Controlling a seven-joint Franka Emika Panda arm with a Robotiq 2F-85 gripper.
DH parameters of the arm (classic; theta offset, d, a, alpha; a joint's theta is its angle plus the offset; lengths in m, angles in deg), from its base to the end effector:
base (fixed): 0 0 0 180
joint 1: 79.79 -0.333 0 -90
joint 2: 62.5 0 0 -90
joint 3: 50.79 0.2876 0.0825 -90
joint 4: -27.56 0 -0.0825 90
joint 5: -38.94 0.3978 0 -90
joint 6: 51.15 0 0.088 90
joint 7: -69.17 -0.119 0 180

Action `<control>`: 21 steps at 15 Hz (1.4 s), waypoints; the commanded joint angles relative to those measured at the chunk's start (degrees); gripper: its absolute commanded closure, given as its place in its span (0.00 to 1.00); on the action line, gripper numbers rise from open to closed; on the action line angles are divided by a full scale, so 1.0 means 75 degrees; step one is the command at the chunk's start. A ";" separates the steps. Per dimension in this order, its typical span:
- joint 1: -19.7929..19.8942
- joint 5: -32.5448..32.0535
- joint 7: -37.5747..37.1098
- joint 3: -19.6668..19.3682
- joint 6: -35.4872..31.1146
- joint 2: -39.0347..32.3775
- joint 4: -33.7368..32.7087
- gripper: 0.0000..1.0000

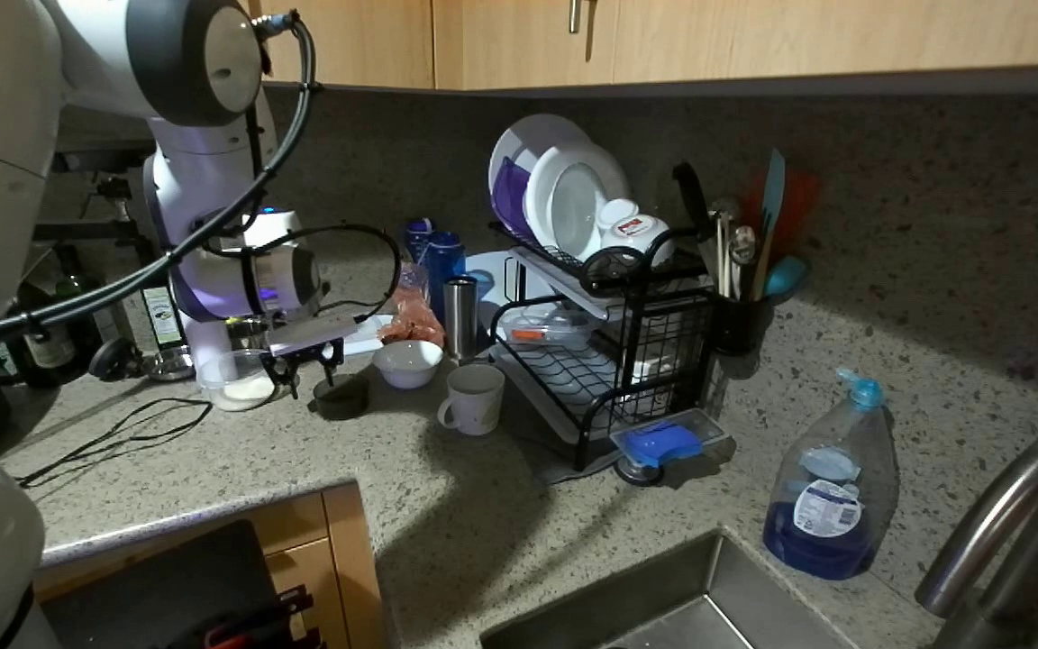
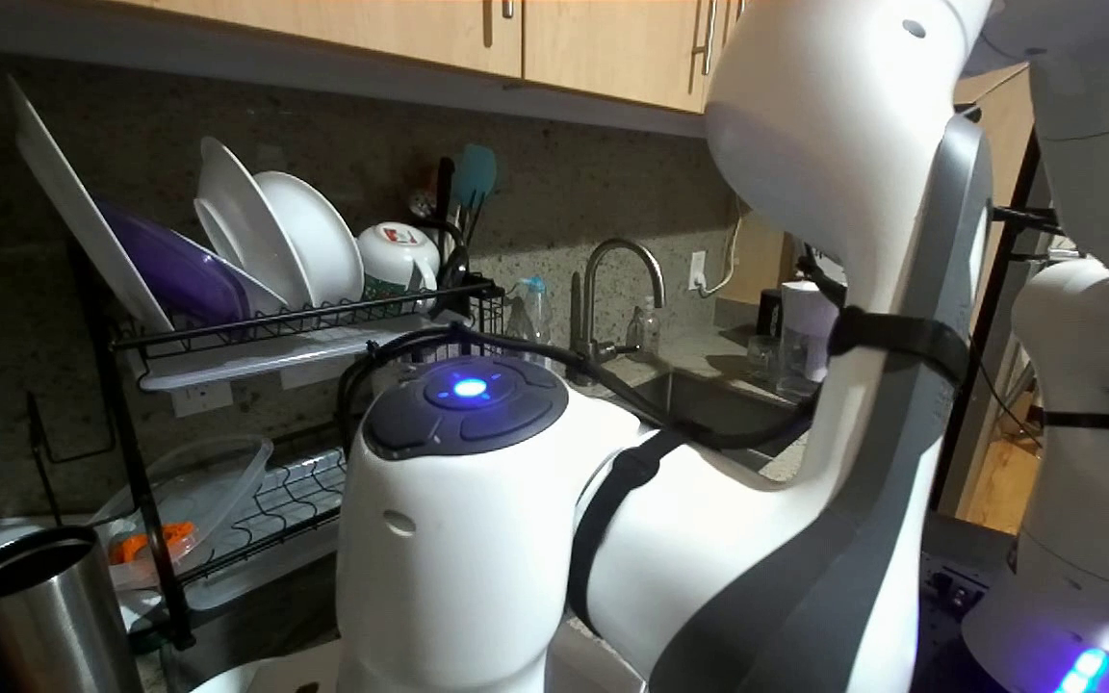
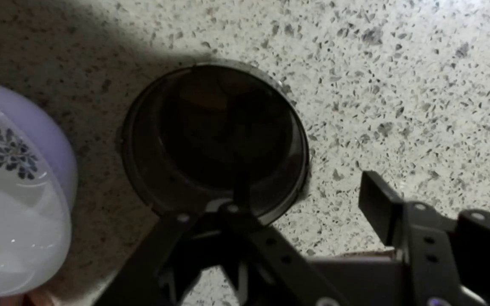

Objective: Take the white and the black bowls and place them on the counter

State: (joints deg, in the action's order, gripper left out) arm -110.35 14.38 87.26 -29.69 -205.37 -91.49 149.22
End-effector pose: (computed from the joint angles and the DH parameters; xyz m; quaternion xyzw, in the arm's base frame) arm 0.3432 0.4664 0.1453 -0.7157 -0.6956 -0.0626 0.0016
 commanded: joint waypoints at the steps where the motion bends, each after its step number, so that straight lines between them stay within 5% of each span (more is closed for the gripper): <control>1: -0.0196 -0.0292 -0.0728 -0.0279 -0.0307 0.0720 0.0555 0.01; 19: -0.0467 -0.2175 -0.5008 -0.1239 -0.0210 0.2878 0.1742 0.00; 21: -0.0363 -0.1997 -0.4654 -0.1114 -0.0197 0.2504 0.1437 0.00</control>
